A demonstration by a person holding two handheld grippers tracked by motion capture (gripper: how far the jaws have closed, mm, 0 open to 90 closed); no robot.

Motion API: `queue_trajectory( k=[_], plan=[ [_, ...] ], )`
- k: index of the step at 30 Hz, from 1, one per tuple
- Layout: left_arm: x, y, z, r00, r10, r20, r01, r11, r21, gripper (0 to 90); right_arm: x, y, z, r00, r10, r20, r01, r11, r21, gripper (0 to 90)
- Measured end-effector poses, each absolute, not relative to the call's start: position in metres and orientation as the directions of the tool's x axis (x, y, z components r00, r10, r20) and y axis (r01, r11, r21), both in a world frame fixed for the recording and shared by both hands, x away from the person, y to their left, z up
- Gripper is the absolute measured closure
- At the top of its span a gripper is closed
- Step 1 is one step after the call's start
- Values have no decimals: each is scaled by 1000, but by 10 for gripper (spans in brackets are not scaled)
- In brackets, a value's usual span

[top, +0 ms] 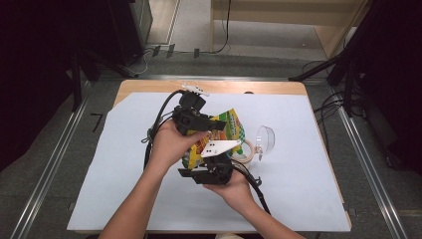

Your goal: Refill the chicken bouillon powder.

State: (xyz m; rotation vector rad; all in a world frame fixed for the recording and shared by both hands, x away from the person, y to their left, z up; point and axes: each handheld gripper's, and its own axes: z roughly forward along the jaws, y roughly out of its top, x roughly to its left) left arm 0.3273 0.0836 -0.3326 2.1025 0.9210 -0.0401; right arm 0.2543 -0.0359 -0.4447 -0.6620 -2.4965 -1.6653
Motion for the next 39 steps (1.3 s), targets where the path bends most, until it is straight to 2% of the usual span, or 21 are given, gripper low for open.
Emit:
queue_trajectory(
  k=[39],
  plan=[
    [327, 84, -331, 732, 597, -327, 623, -395, 675, 730, 251, -36, -441, -911, 314, 267, 368, 326, 871, 693]
  ],
)
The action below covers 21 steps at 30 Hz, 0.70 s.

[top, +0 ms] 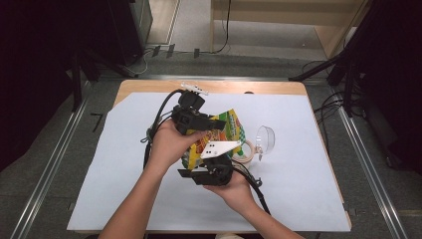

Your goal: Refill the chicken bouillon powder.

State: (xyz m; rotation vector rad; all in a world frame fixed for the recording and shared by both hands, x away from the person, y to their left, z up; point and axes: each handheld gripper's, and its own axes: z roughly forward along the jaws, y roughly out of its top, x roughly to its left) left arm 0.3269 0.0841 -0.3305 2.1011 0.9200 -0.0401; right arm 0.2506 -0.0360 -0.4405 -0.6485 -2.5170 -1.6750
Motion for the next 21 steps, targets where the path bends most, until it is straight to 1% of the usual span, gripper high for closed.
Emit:
queue_trajectory(
  k=[4, 21],
  plan=[
    [327, 84, -331, 730, 597, -333, 626, -390, 675, 729, 251, -37, -442, -906, 315, 283, 383, 323, 865, 693],
    [325, 83, -329, 734, 600, -319, 619, -397, 678, 725, 252, -36, -441, -906, 311, 287, 385, 324, 864, 693]
  ],
)
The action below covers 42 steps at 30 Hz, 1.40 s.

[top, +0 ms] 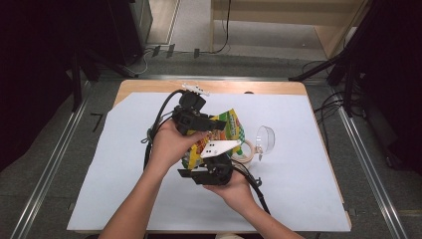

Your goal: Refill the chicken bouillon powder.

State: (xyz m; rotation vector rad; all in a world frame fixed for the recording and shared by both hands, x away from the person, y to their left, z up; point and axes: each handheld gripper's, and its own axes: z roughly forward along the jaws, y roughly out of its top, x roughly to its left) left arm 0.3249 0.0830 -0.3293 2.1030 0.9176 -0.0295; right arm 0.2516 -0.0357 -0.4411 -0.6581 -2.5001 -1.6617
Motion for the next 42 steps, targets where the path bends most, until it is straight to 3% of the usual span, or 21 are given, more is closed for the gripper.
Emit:
queue_trajectory(
  k=[42],
  plan=[
    [328, 84, -331, 730, 596, -333, 624, -384, 680, 719, 250, -36, -441, -902, 315, 295, 394, 322, 861, 695]
  ],
)
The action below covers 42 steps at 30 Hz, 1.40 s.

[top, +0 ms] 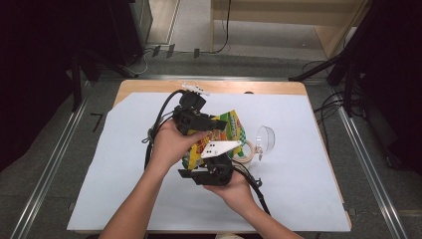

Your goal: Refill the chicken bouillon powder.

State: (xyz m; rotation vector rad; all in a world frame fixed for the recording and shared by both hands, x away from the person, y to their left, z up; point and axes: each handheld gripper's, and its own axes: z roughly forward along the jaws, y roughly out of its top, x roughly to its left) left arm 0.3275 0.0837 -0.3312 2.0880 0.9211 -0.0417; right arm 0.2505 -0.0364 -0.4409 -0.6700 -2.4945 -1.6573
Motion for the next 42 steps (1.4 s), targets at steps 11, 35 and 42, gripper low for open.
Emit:
queue_trajectory(
  k=[11, 35, 42],
  plan=[
    [329, 85, -332, 723, 599, -344, 634, -376, 676, 720, 251, -35, -440, -905, 316, 285, 386, 330, 861, 696],
    [329, 85, -332, 723, 600, -343, 633, -376, 676, 718, 251, -36, -440, -906, 315, 282, 384, 333, 861, 696],
    [329, 86, -332, 723, 599, -344, 633, -376, 676, 718, 251, -36, -440, -906, 315, 283, 385, 333, 861, 697]
  ],
)
